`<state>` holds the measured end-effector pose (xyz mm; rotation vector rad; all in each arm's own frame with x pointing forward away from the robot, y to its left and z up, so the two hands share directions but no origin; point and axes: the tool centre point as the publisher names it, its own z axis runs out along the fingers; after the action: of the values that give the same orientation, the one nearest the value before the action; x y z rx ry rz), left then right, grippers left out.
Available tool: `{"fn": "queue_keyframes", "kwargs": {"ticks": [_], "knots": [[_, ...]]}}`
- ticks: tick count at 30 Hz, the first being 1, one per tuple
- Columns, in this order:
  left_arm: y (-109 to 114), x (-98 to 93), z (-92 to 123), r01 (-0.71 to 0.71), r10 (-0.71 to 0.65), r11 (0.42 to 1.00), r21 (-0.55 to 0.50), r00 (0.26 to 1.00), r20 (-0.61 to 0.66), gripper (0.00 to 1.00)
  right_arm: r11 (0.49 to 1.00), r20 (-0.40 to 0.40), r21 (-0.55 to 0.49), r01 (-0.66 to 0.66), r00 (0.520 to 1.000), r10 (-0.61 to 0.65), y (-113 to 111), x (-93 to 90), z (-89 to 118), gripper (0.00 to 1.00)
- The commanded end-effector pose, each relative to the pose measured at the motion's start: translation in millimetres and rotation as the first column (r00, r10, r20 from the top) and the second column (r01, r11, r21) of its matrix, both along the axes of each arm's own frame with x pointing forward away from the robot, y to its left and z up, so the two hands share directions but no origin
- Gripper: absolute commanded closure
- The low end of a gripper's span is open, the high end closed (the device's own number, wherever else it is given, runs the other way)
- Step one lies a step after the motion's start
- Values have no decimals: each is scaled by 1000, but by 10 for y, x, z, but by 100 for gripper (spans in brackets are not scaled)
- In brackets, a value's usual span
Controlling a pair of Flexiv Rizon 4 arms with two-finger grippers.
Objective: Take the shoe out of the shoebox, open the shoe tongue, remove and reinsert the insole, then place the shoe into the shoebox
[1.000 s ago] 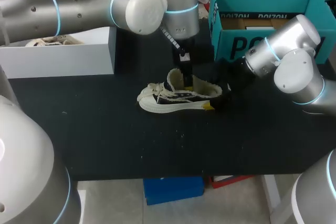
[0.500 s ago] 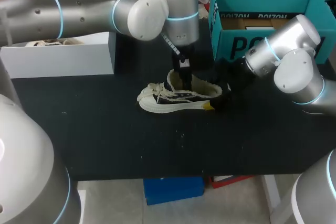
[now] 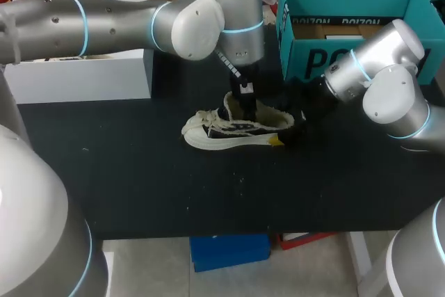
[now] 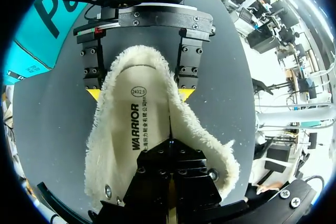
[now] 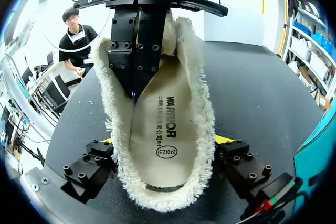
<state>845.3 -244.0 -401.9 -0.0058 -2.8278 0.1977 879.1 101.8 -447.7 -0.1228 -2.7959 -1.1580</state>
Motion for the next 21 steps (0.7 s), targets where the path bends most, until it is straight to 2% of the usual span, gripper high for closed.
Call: {"fn": "queue_keyframes", "kwargs": {"ticks": [1, 18, 19, 20, 21], "knots": [[-46, -44, -95, -6, 6, 1000, -3, 1000, 2, 100, 1000, -2, -3, 1, 1000, -1, -7, 7, -53, 100], [-81, -68, -242, -34, 34, 999, 2, 999, -1, 100, 1000, -2, -3, 1, 1000, -1, -7, 7, -53, 100], [-82, -68, -243, -33, 33, 999, 1, 999, 1, 98, 1000, -2, -3, 1, 1000, -1, -7, 7, -53, 100], [-83, -68, -243, -32, 32, 999, -1, 999, 3, 77, 1000, -2, -3, 1, 1000, -1, -7, 7, -53, 100], [-86, -69, -240, -29, 29, 1000, -4, 1000, 5, 66, 1000, -2, -3, 1, 1000, -1, -7, 7, -53, 100]]}}
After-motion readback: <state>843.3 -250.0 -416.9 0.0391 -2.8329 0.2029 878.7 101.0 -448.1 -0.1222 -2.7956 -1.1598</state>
